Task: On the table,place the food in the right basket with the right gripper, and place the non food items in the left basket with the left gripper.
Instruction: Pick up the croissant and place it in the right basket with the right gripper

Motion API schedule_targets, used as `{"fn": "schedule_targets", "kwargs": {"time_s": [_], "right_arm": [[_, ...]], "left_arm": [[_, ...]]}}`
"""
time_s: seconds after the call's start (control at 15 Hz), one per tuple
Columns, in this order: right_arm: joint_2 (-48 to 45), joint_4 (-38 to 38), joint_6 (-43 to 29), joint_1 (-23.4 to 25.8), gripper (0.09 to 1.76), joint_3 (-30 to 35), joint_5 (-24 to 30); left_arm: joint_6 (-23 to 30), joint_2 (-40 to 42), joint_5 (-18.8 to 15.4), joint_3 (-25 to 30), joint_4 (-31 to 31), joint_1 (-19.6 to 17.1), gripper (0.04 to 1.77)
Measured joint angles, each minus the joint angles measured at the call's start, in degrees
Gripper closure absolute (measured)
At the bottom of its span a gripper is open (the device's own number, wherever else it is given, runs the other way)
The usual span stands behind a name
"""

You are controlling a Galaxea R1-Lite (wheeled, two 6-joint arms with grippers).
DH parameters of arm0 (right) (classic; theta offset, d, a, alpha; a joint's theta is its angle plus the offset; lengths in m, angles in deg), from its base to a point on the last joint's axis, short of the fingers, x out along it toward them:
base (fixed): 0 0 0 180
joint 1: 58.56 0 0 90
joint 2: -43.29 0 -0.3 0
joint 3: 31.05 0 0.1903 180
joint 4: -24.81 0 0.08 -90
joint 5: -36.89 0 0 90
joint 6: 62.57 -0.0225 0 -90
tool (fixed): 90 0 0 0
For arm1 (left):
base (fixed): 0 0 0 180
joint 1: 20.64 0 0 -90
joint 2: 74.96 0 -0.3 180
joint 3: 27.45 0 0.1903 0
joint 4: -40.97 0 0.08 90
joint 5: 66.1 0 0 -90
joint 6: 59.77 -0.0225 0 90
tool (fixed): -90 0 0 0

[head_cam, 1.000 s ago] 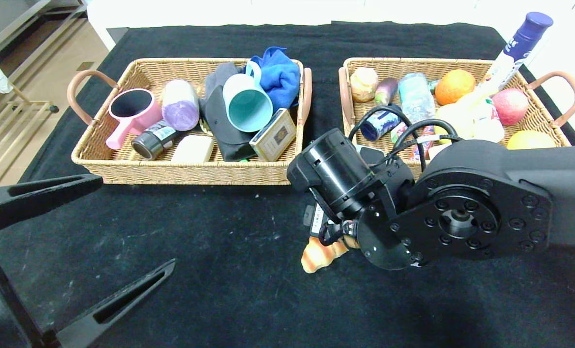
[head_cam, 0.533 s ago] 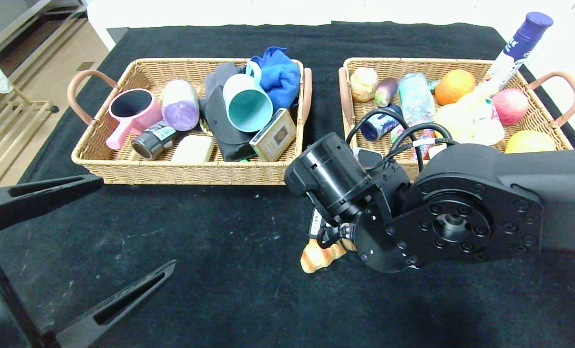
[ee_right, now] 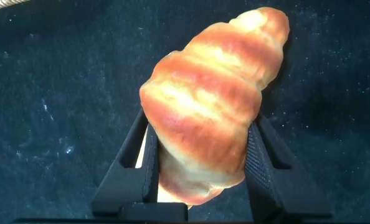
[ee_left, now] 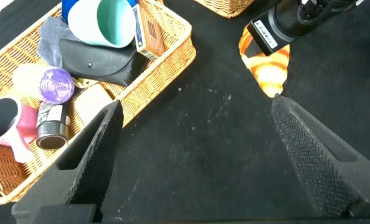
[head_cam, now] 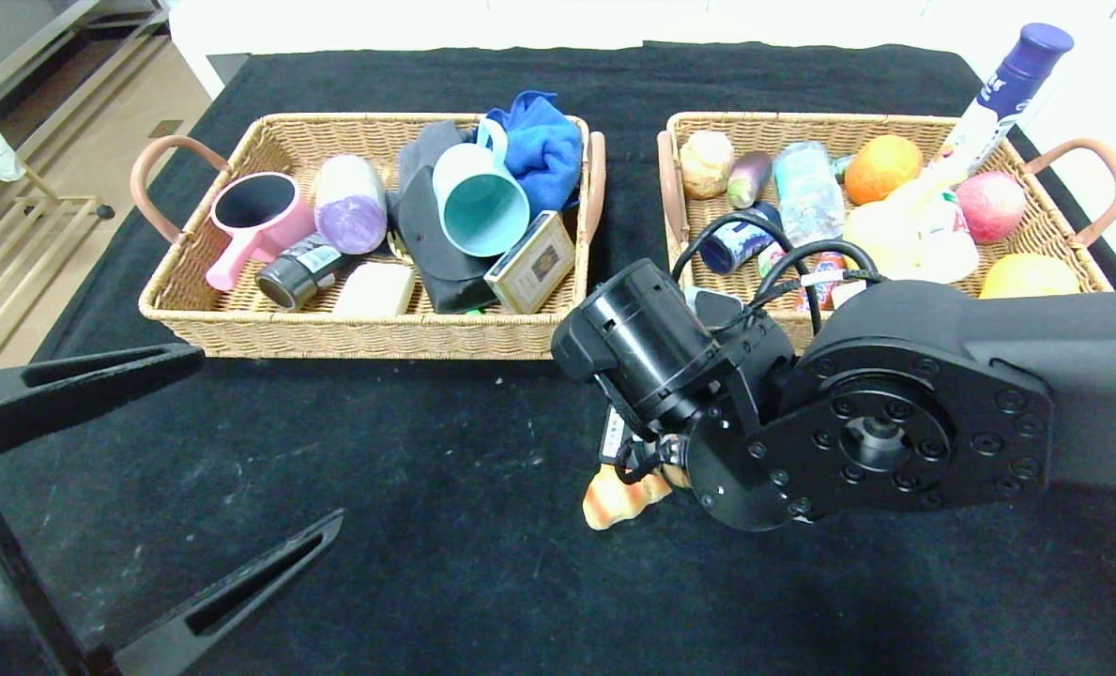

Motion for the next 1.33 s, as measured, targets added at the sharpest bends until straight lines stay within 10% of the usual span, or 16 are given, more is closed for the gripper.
{"fn": "schedule_targets", "kwargs": {"time_s": [0.87, 1.33], "right_arm": [[-12.3, -9.4, 13.8, -0.9, 1.02, 0.0, -0.4], [-18.5, -11.4, 30.7, 9.2, 1.02, 0.5, 0.1]], "left_arm": [[0.1, 0.7, -3.8, 0.5, -0.1, 0.1, 0.09], [0.1, 0.5, -3.9, 0.7, -0.1, 0.0, 0.09]]}}
